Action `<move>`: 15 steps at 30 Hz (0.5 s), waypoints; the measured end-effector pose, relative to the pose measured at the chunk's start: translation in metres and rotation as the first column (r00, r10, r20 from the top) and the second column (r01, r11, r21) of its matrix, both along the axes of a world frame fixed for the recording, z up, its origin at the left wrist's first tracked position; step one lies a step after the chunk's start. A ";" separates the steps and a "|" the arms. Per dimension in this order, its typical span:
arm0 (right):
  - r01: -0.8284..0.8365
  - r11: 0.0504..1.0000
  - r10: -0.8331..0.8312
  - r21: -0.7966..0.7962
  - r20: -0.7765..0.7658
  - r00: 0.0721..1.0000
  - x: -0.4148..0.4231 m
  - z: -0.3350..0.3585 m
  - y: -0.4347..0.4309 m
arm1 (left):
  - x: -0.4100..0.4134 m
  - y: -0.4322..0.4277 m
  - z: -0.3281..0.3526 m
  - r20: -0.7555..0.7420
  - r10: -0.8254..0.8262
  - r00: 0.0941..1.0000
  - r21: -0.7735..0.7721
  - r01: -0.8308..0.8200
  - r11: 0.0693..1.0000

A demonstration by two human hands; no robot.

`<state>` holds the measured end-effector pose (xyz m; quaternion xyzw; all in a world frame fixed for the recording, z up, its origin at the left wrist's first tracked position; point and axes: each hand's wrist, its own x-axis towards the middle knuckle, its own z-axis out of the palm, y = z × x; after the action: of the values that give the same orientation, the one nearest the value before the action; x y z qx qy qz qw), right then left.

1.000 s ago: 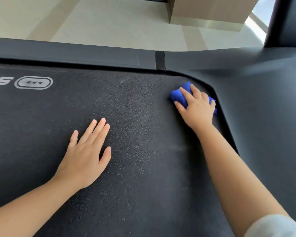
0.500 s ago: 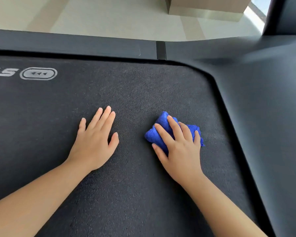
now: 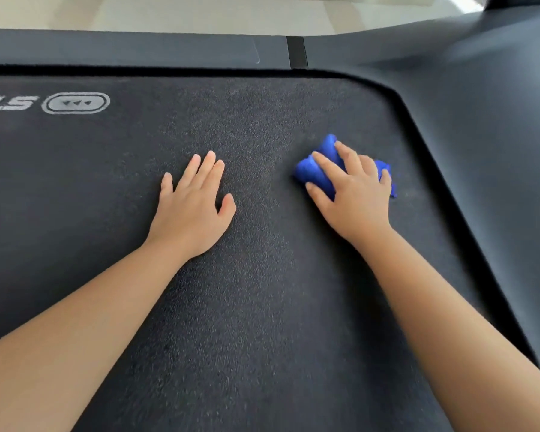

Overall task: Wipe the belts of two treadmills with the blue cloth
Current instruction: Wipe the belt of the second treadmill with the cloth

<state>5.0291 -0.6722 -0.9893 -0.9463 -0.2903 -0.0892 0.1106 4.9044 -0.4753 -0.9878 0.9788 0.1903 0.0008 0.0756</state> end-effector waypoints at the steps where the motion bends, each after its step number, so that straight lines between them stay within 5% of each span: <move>1: -0.041 0.999 0.040 0.022 0.024 0.999 -0.024 0.000 -0.002 | 0.000 0.000 -0.001 0.009 0.002 1.000 0.001 -0.002 1.000; 6: -0.137 0.990 0.136 0.025 0.038 0.990 -0.121 -0.001 -0.012 | -0.002 -0.002 0.000 0.038 0.007 0.999 -0.009 -0.007 1.000; 10: -0.197 0.980 0.197 0.013 0.025 0.980 -0.105 0.004 -0.022 | -0.004 -0.004 0.003 -0.006 -0.004 1.000 0.016 0.004 1.000; 15: 0.128 0.991 -0.129 -0.023 -0.031 0.991 -0.059 0.007 -0.033 | -0.041 0.002 0.006 -0.068 -0.140 0.988 0.000 0.140 0.990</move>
<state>4.9698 -0.7057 -0.9821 -0.9655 -0.2278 -0.0779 0.0995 4.8635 -0.4738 -0.9814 0.9894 0.1235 -0.0372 0.0666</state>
